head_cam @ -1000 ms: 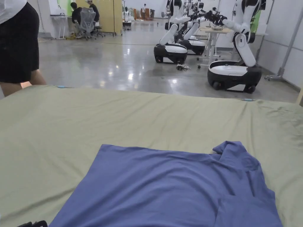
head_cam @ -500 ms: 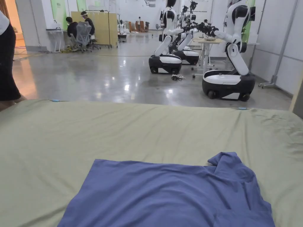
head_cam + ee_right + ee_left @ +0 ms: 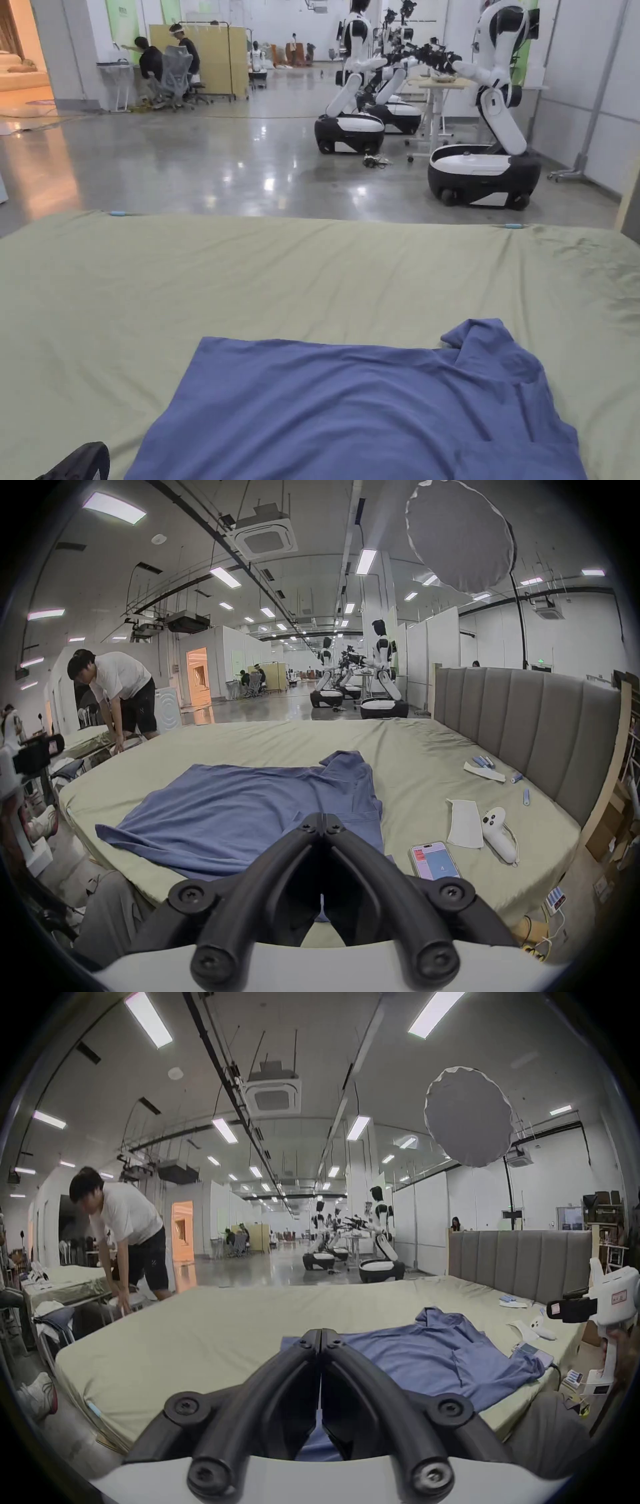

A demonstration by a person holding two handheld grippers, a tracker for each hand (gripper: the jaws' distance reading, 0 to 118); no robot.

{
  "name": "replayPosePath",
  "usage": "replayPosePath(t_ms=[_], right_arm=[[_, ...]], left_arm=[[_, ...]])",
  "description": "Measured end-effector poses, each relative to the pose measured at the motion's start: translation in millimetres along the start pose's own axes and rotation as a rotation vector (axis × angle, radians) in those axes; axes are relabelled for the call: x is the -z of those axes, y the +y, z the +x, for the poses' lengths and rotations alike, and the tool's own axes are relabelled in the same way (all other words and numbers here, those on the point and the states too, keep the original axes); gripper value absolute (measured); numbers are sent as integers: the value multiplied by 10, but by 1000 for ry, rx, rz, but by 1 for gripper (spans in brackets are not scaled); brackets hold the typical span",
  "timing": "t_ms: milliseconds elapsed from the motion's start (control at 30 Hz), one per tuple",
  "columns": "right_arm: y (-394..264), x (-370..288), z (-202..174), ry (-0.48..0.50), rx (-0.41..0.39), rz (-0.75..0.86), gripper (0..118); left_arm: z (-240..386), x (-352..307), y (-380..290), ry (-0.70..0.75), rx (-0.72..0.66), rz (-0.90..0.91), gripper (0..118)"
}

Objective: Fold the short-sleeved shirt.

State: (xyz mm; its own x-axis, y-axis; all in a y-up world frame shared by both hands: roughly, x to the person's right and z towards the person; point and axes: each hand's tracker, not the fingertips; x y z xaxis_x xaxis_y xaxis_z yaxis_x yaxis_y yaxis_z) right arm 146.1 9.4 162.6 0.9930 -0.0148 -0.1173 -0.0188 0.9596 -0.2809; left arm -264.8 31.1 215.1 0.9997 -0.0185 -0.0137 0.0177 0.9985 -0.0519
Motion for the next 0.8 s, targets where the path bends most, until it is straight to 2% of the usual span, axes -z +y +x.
replayPosePath(t_ms=[367, 533, 567, 600, 633, 733, 800], right_arm=[[-33, 21, -64, 34, -9, 30, 0], [-37, 42, -90, 24, -20, 10, 0], [-59, 43, -106, 26, -13, 8, 0], [-74, 44, -99, 28, -7, 4, 0], [-88, 51, -84, 32, -2, -10, 0], [-154, 83, -57, 31, 10, -33, 0], [-180, 80, -37, 29, 21, -42, 0]], left_arm=[[-267, -23, -10, -7, -60, -57, 0], [-525, 78, -235, -20, -114, -203, 0], [-610, 120, -307, -26, -131, -277, 0], [-684, 147, -359, -25, -154, -315, 4], [-768, 180, -447, 3, -146, -374, 22], [-888, 326, -750, -7, -152, -467, 69], [-995, 463, -955, 5, -198, -522, 73]])
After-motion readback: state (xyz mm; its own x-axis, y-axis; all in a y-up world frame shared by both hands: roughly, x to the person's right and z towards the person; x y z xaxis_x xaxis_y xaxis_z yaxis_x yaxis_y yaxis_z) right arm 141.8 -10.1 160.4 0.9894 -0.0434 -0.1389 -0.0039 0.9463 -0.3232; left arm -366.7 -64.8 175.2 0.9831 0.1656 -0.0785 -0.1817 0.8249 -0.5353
